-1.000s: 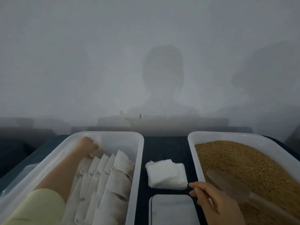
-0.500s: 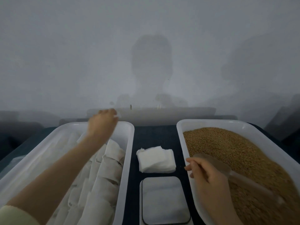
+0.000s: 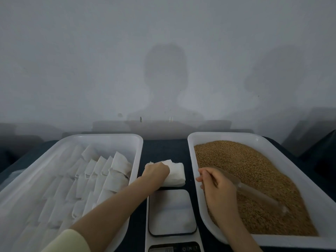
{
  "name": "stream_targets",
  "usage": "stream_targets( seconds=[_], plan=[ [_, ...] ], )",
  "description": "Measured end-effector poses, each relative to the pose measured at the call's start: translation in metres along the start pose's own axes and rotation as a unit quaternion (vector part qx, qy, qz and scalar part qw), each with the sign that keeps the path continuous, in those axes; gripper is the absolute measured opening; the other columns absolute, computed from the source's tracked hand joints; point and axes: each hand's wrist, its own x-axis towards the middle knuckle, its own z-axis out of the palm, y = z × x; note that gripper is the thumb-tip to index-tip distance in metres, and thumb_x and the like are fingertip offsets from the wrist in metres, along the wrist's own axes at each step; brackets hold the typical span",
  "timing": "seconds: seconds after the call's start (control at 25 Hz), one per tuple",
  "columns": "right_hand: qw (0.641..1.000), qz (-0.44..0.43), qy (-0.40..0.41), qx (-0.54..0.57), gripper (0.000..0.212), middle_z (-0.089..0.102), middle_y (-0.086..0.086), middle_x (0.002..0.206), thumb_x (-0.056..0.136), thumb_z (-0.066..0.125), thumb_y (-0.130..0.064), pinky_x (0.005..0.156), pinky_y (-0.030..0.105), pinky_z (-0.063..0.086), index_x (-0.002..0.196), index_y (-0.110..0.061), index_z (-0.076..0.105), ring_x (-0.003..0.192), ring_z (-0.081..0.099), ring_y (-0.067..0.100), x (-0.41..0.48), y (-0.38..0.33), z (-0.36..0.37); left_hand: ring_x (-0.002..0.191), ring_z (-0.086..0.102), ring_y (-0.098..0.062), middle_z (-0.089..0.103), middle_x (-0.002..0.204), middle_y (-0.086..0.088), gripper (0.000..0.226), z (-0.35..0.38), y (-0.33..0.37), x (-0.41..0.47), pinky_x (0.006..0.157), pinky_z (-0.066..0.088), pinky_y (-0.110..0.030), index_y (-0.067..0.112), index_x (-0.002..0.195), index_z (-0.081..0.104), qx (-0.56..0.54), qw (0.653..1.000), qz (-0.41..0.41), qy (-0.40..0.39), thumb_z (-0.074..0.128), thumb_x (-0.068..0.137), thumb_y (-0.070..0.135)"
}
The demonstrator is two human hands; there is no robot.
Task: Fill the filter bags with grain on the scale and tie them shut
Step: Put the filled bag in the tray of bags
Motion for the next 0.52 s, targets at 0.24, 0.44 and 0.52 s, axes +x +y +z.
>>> stream_targets(
  seconds=[0.24,0.44,0.52],
  plan=[
    [1.0,0.003,-0.001,0.005,0.016,0.067,-0.007,0.075,0.094,0.052,-0.013,0.067,0.018,0.048,0.091,-0.019,0.067,0.074,0.061,-0.001,0.0,0.002,0.0,0.087,0.062,-0.023,0.065,0.102,-0.009,0.017,0.004,-0.007,0.002,0.073,0.045,-0.029,0.006,0.103,0.065,-0.124,0.987,-0.012,0.097,0.055,0.094,0.016],
    [1.0,0.021,-0.012,0.001,0.016,0.067,-0.007,0.077,0.095,0.051,-0.016,0.071,0.025,0.052,0.093,-0.019,0.067,0.075,0.061,0.001,0.002,0.003,-0.001,0.086,0.058,-0.027,0.059,0.094,-0.01,0.021,-0.007,-0.028,-0.012,0.067,0.04,-0.028,0.003,0.107,0.049,-0.438,0.847,-0.107,0.283,0.045,0.101,0.022],
    [0.999,0.028,-0.015,0.003,0.016,0.067,-0.008,0.078,0.095,0.051,-0.017,0.072,0.023,0.05,0.093,-0.021,0.067,0.076,0.06,-0.002,0.001,0.002,-0.001,0.079,0.053,-0.021,0.054,0.083,0.0,0.017,-0.016,-0.029,-0.029,0.059,0.038,-0.024,0.008,0.102,0.045,-0.545,0.751,-0.119,0.353,0.042,0.102,0.025]
  ],
)
